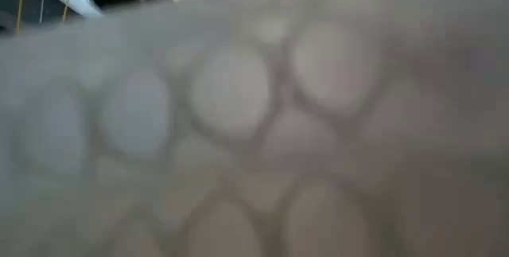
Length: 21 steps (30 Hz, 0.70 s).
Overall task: Unpack backpack
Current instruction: Remove the black charger adapter from the transparent pink zip bag
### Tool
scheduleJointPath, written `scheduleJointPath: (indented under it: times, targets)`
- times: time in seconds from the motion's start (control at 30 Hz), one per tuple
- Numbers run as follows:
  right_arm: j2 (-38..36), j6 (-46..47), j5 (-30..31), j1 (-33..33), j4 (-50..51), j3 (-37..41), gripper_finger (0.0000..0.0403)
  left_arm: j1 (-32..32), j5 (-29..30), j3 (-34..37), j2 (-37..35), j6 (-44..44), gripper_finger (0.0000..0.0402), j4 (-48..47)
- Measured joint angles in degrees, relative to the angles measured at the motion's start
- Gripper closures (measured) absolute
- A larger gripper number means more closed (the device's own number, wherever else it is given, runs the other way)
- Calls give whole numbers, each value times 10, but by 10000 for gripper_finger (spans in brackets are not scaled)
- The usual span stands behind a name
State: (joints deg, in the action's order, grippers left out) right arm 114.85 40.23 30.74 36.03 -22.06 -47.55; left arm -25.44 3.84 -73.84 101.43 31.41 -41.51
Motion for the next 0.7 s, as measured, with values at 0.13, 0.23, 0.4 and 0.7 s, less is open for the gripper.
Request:
scheduleJointPath:
  times: [0.13,0.23,0.4,0.7]
  targets:
    - [1,-2,-8,0,-19,0,146,15,2,79,1,28,337,86]
    - [1,-1,-12,-4,-23,0,147,25,-22,120,1,39,367,196]
    - [2,-19,-19,-10,-18,-13,147,26,-46,134,16,15,399,276]
    - [3,-59,-38,-15,48,-53,147,23,-19,78,5,16,401,163]
